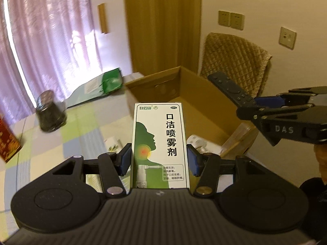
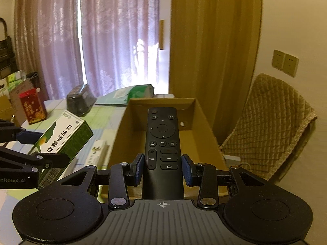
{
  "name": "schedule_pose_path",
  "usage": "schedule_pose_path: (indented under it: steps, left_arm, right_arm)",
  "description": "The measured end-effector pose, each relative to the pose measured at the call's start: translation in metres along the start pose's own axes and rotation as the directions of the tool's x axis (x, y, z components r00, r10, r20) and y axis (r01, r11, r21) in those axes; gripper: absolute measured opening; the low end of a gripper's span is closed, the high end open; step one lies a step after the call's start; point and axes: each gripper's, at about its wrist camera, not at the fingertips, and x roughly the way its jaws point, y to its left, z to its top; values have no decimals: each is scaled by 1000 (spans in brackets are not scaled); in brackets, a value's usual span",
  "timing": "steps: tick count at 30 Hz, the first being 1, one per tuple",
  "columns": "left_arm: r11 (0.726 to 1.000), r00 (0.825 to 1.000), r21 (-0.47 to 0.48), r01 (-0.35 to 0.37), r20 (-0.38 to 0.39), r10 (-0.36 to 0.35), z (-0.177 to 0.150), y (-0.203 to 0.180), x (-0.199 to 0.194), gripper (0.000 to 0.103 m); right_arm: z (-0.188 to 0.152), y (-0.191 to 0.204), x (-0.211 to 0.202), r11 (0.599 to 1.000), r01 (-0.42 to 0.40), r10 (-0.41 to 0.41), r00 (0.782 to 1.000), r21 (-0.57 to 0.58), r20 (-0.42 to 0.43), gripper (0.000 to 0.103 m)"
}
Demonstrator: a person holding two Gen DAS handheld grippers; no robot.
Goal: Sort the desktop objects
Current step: 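Carry the black remote and green spray box over the cardboard box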
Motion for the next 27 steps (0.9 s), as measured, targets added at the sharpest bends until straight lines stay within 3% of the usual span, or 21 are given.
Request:
schedule_pose_path:
  steps: [11,27]
  left_arm:
    - [997,998,51,64,-10,-63,28,-29,37,50]
    - [992,994,73,99,-60,-94,38,-41,86,50]
  right_arm:
    - [0,-31,15,999,32,-31,999,35,-27,38]
    - [-3,-48,47,998,40,-36,996,55,-77,38]
